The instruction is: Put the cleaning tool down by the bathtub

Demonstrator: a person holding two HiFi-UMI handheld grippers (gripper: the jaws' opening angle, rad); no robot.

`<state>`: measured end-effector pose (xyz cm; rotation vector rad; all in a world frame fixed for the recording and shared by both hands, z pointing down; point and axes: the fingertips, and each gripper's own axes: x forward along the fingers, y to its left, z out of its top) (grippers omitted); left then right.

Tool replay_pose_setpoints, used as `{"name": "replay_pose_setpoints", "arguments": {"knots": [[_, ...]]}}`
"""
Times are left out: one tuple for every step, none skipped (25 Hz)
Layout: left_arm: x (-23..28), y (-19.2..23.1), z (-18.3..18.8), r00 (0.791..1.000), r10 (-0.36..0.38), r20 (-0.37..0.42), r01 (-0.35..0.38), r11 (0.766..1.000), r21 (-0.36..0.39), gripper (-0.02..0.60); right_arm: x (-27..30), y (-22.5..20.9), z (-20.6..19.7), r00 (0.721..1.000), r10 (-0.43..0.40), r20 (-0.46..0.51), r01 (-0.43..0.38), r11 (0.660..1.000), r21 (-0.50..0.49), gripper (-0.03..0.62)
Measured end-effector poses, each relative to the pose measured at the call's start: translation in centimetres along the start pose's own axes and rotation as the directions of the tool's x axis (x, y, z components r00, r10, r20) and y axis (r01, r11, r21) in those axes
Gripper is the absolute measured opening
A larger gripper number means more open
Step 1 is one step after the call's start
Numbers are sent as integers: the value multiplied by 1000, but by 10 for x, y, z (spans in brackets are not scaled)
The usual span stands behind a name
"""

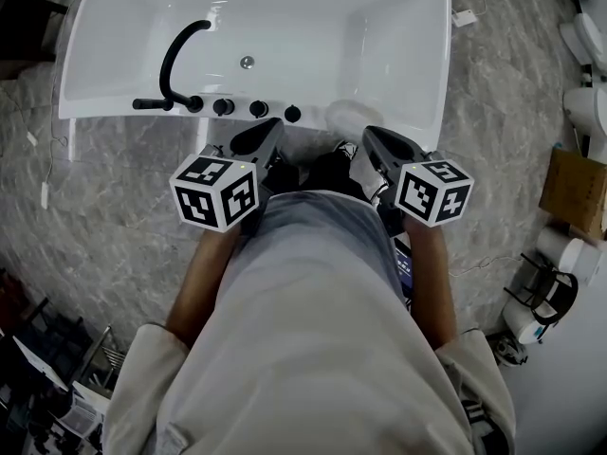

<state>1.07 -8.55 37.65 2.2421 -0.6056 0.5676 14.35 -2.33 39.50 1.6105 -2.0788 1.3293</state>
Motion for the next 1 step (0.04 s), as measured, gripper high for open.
{"name": "replay_pose_setpoints", "arguments": {"knots": [[0,0,-1,1000,-2,-5,2,1000,0,9,1,1,-1,1000,2,-2,-2,1000,7,11]]}}
